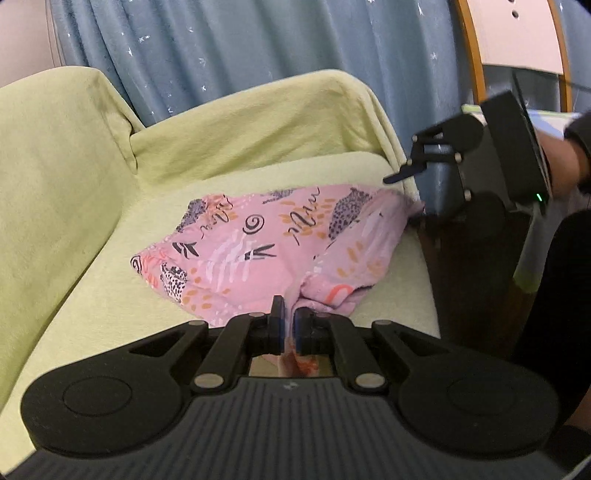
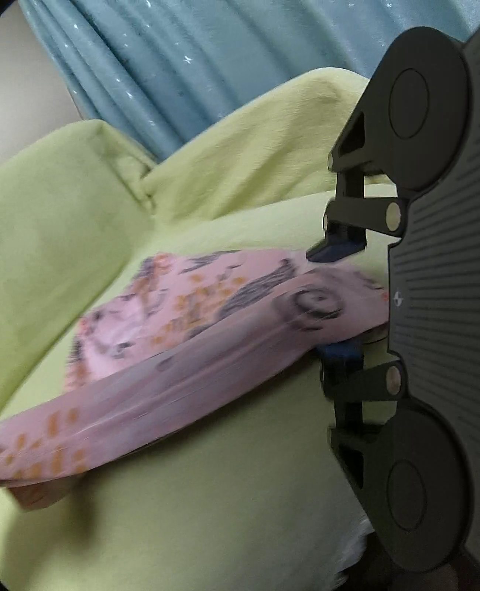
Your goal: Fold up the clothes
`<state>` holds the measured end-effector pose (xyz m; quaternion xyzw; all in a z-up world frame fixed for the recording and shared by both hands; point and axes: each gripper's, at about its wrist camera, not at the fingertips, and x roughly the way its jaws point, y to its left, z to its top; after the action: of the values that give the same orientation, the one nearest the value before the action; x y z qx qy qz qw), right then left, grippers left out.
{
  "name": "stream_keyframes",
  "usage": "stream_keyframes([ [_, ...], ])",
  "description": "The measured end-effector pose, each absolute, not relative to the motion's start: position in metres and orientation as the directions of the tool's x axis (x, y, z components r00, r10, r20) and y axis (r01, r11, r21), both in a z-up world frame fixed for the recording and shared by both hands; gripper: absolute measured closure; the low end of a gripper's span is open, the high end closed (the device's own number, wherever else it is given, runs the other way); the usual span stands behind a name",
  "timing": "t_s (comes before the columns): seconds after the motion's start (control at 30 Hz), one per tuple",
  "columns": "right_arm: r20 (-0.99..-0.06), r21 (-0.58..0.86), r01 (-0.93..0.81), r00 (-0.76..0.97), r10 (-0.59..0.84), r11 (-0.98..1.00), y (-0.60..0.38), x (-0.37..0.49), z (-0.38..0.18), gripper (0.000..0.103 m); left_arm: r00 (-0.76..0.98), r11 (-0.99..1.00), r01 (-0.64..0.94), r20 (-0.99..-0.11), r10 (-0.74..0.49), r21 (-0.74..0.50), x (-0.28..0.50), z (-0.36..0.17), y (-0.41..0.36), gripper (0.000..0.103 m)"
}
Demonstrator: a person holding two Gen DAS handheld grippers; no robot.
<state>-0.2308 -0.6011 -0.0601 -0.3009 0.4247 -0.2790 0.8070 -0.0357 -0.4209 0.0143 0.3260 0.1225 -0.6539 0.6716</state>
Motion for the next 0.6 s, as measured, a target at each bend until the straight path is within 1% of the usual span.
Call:
stream_keyframes([
  [0.03, -0.517, -0.726, 0.185, 0.487, -0.704, 0.662, -0.601, -0.232, -0.059, 0.100, 0.118, -0.065, 0.958, -0.588, -0.800, 0.280, -0.036, 0.014, -0.420, 0.100],
  [0.17, -0.519, -0.702, 0.194, 0.519, -0.679, 0.685, -0.588, -0.240, -0.039, 0.100, 0.125, -0.049, 0.958, -0.566, -0.815, 0.283, -0.036, 0.023, -0.403, 0.101],
  [0.3, -0.535, -0.649, 0.189, 0.576, -0.618, 0.737, -0.551, -0.255, 0.000, 0.100, 0.117, -0.057, 0.958, -0.562, -0.819, 0.282, -0.041, 0.043, -0.360, 0.101],
  [0.37, -0.552, -0.632, 0.146, 0.605, -0.574, 0.761, -0.523, -0.267, 0.018, 0.100, 0.107, -0.060, 0.962, -0.566, -0.817, 0.268, -0.049, 0.055, -0.328, 0.101],
  [0.5, -0.619, -0.577, 0.022, 0.640, -0.455, 0.817, -0.471, -0.292, 0.049, 0.100, 0.069, -0.066, 0.976, -0.586, -0.808, 0.206, -0.063, 0.083, -0.274, 0.101],
  [0.6, -0.659, -0.577, -0.069, 0.628, -0.413, 0.814, -0.472, -0.285, 0.063, 0.100, 0.042, -0.058, 0.988, -0.606, -0.794, 0.145, -0.054, 0.096, -0.273, 0.101],
])
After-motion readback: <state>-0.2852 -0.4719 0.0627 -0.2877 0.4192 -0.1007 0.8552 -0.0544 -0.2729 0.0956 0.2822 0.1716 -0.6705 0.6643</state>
